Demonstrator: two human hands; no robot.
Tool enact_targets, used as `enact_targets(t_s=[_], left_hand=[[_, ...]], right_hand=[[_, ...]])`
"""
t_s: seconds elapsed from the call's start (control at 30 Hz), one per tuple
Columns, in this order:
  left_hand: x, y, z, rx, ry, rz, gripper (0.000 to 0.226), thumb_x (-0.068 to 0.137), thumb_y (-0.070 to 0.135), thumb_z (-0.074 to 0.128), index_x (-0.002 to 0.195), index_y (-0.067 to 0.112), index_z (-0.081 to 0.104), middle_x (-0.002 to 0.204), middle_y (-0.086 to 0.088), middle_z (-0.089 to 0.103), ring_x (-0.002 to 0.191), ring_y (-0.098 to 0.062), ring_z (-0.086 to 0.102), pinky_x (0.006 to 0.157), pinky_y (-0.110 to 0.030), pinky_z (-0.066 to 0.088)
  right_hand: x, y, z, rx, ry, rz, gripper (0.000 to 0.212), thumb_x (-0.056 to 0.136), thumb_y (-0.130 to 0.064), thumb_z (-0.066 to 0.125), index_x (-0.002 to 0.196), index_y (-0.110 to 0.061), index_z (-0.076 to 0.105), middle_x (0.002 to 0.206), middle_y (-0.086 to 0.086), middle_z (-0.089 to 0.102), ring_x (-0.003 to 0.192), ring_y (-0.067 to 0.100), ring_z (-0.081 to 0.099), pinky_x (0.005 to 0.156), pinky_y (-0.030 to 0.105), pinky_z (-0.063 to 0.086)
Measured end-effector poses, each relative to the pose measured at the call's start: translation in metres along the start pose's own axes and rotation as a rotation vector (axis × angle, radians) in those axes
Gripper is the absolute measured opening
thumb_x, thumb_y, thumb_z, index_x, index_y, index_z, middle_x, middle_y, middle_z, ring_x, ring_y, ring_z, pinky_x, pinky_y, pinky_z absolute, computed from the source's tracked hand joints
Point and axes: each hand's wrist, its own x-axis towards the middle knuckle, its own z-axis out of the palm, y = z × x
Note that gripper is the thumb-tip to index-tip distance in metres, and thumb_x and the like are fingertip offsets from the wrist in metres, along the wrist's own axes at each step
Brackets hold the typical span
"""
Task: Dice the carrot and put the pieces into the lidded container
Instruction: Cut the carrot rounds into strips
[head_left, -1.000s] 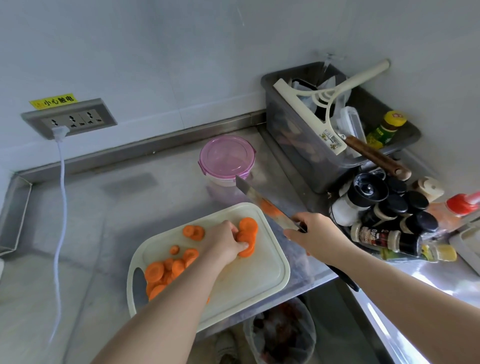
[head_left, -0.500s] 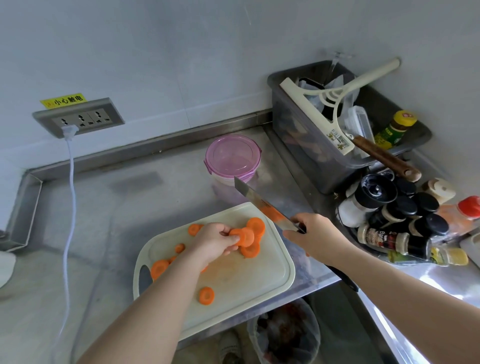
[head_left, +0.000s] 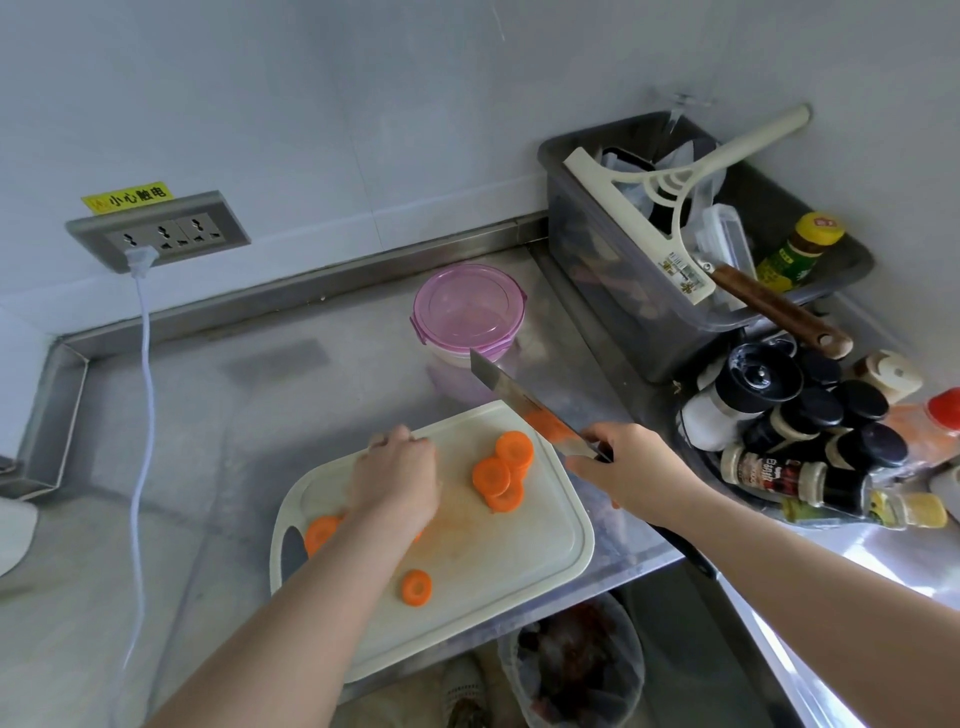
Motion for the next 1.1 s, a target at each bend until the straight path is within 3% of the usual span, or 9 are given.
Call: enact_targets(t_s=[0.07,0.13,0.2,0.4,0.5,0.67,0.8,0.97,1.1], left_hand=[[-0.001,0.023,-0.002,-0.157,0.064,0.119,0.048,0.090,0.035,0.059,0.135,0.025,0.045,0.134,-0.001,0.043,0.123,-0.025,0.047,0.098,-0.034,0.040],[0.001,0.041,-0.002,-0.297,0.048,0.221,0.059,0.089,0.040,0.060,0.142,0.027,0.036,0.142,0.001,0.038,0.129,-0.024,0.042,0.102,-0.035,0.039],[0.008,0.053,0.002,-0.231,-0.040,0.286,0.069,0.086,0.047,0.060,0.145,0.030,0.028,0.146,0.001,0.031,0.131,-0.025,0.038,0.104,-0.037,0.037],[0.007,0.055,0.014,-0.077,-0.025,0.351,0.044,0.088,0.039,0.060,0.127,0.028,0.044,0.134,-0.001,0.035,0.119,-0.026,0.044,0.093,-0.037,0.043],[-0.001,0.044,0.017,-0.123,-0.037,0.364,0.047,0.087,0.037,0.061,0.130,0.029,0.043,0.136,0.002,0.034,0.120,-0.023,0.043,0.093,-0.036,0.044],[-0.015,0.036,0.018,-0.150,-0.040,0.199,0.091,0.078,0.047,0.069,0.149,0.027,0.015,0.142,0.001,0.030,0.129,-0.025,0.040,0.102,-0.034,0.038],[-0.021,0.035,0.024,-0.175,-0.041,0.111,0.073,0.086,0.031,0.063,0.145,0.023,0.021,0.138,-0.003,0.037,0.126,-0.027,0.042,0.101,-0.034,0.038],[-0.027,0.029,0.021,-0.196,-0.064,0.040,0.062,0.083,0.026,0.063,0.136,0.025,0.031,0.132,-0.002,0.042,0.122,-0.026,0.044,0.094,-0.034,0.039],[-0.032,0.021,0.009,-0.152,-0.037,-0.027,0.061,0.084,0.024,0.062,0.135,0.026,0.030,0.133,-0.002,0.042,0.120,-0.027,0.047,0.082,-0.037,0.044]], right_hand=[[0.000,0.001,-0.001,0.004,-0.005,0.012,0.007,0.095,-0.030,0.057,0.091,-0.026,0.052,0.070,-0.018,0.048,0.056,-0.001,0.048,0.045,0.008,0.034],[0.001,0.002,-0.002,0.008,-0.001,0.018,0.008,0.094,-0.029,0.057,0.090,-0.026,0.052,0.070,-0.017,0.048,0.057,0.000,0.048,0.049,0.009,0.034],[0.000,0.004,-0.003,0.009,0.010,0.017,0.009,0.094,-0.029,0.057,0.087,-0.027,0.052,0.069,-0.015,0.049,0.056,0.002,0.048,0.051,0.012,0.036],[-0.002,0.011,-0.007,0.026,0.022,0.071,0.011,0.092,-0.028,0.059,0.096,-0.019,0.062,0.075,0.000,0.062,0.056,0.015,0.053,0.060,0.033,0.051],[-0.003,0.014,-0.007,0.053,0.010,0.081,0.013,0.092,-0.028,0.059,0.101,-0.019,0.062,0.075,-0.001,0.062,0.054,0.013,0.052,0.059,0.030,0.050],[-0.002,0.012,-0.004,0.055,-0.003,0.066,0.008,0.092,-0.027,0.058,0.090,-0.020,0.059,0.072,0.000,0.059,0.055,0.016,0.052,0.057,0.028,0.046],[-0.002,0.007,-0.002,0.028,-0.003,0.053,0.025,0.092,-0.027,0.057,0.069,-0.030,0.046,0.065,-0.007,0.050,0.055,0.013,0.050,0.052,0.021,0.038],[-0.001,0.005,-0.001,0.037,-0.021,0.044,0.012,0.092,-0.028,0.057,0.082,-0.023,0.055,0.067,-0.006,0.053,0.055,0.012,0.050,0.054,0.022,0.040],[-0.002,0.004,-0.002,0.027,-0.028,0.034,0.016,0.093,-0.028,0.057,0.078,-0.026,0.053,0.068,-0.007,0.052,0.054,0.010,0.050,0.052,0.018,0.039]])
